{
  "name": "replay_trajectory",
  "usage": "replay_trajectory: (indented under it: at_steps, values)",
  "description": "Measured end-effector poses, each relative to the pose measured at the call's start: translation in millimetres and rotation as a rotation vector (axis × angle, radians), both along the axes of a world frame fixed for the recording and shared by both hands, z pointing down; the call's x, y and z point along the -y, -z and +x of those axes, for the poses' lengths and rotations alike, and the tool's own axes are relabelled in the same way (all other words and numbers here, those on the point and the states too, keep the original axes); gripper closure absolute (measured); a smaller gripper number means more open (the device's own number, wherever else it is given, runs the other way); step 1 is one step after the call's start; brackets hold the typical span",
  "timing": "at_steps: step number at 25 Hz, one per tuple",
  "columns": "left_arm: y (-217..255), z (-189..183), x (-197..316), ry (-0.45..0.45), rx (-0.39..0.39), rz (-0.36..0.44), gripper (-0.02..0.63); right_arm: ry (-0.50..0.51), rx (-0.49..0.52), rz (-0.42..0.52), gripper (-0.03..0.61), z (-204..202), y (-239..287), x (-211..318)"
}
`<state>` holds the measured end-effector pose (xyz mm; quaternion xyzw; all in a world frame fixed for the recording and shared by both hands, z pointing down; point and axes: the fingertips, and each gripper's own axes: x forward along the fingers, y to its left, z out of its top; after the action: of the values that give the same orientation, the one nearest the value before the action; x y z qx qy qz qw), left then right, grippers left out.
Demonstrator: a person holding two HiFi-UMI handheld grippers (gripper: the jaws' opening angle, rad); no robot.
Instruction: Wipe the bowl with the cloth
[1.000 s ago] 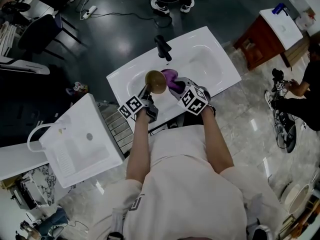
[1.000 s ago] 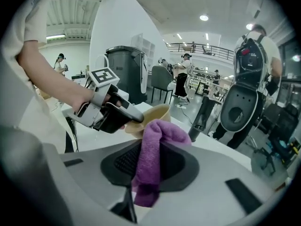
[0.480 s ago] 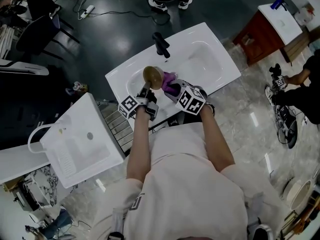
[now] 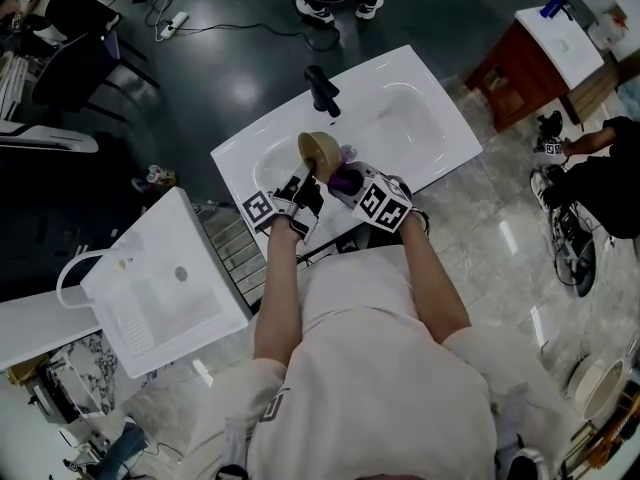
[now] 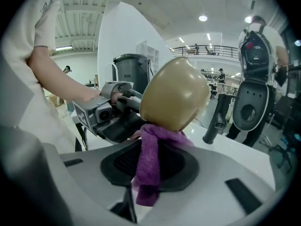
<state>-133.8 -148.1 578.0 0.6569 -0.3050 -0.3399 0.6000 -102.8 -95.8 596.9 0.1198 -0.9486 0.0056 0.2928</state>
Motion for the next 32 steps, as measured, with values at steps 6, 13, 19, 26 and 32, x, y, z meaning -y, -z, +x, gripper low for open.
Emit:
replay_trajectory:
  at_steps: [6, 13, 19, 26, 32]
  values:
    - [22.8, 22.5, -7.0, -0.133, -0.109, 0.083, 0.595, -0.058, 0.05, 0.091, 0.488, 6.0, 16.0, 17.4]
    - [28.5, 26.0, -20.1, -0.209, -0.128, 0.136, 0.595, -0.154, 0.064, 0.185, 0.488, 19.9, 31.9, 38.3]
    - [17.0, 21.5, -24.7, -0.228, -0.087, 0.109, 0.595, -0.193, 0.05, 0.217, 0.488, 27.9, 39.2, 51.8]
    - [0.0, 20.7, -28.9, -0.226, -0.013, 0.047, 0.594, -0.209, 0.056, 0.226, 0.488, 33.2, 46.9, 54.1]
    - [-15.9, 5.1, -23.7, -0.139, 0.034, -0.014, 0.594, -0.203, 0.072, 0.223, 0.488, 38.7, 49.6, 50.4]
